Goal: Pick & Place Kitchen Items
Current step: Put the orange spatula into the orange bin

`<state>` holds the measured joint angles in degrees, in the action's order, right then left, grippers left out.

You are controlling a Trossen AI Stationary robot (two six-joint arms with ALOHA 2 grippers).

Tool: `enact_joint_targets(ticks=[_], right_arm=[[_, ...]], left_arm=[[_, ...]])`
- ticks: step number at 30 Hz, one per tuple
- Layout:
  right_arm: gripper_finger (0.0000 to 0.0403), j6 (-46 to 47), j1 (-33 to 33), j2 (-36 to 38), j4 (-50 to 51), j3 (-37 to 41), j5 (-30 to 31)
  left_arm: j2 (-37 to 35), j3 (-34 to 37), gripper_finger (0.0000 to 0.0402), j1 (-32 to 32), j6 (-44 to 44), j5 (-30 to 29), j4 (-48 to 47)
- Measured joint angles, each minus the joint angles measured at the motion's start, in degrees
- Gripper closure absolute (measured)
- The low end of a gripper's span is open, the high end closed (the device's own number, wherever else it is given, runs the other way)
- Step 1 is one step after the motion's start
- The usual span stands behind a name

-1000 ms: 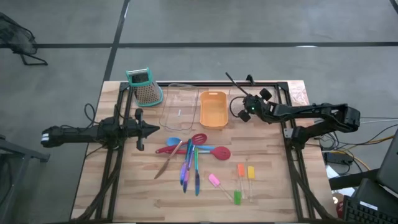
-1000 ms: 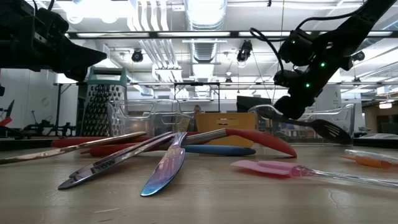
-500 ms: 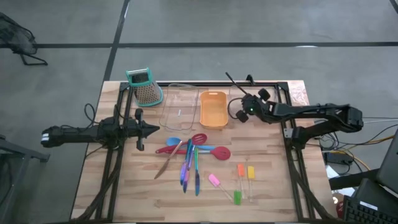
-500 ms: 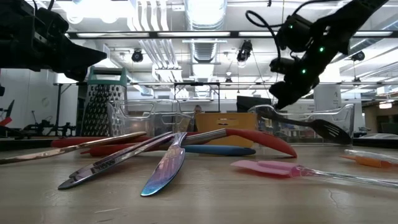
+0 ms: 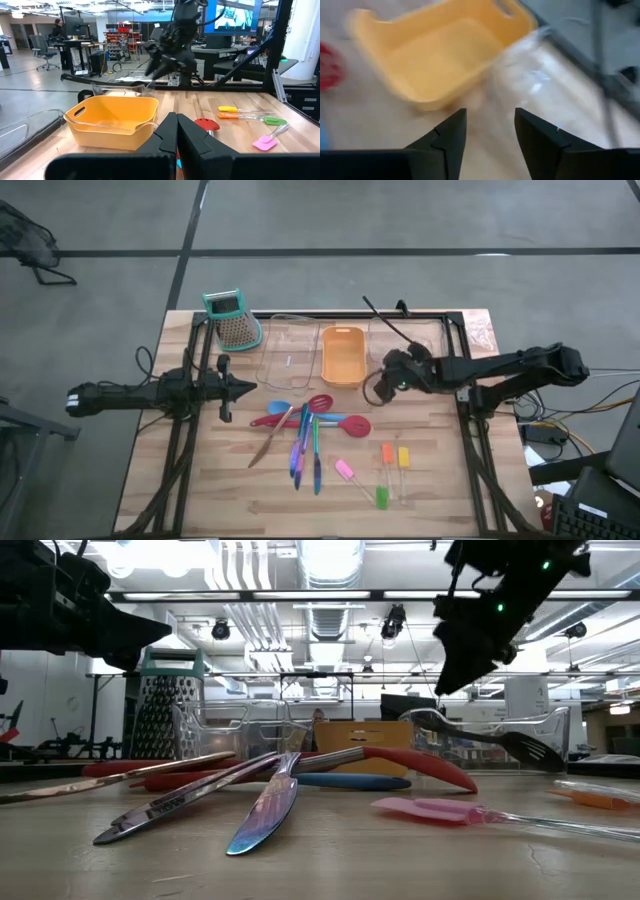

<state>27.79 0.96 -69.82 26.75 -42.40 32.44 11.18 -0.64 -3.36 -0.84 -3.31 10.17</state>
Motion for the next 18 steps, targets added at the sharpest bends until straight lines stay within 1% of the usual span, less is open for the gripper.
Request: enact_joint_targets(ticks=[9, 15, 18], right_arm=[[0.0197, 10.2, -10.4, -0.4, 0.0, -0.9, -6.2], [0.0187, 19.0, -17.3, -0.4, -1.0, -0.9, -10.7], [0.0187, 21.9, -20.4, -0.9, -3.8, -0.9, -13.3]], left_arm=[[0.0, 0.0, 0.0396, 0.0, 0.0, 0.0, 0.0], [0.0, 0.0, 0.0396, 0.0, 0.0, 0.0, 0.0], [0.0, 0.0, 0.0396, 0.0, 0.0, 0.0, 0.0]])
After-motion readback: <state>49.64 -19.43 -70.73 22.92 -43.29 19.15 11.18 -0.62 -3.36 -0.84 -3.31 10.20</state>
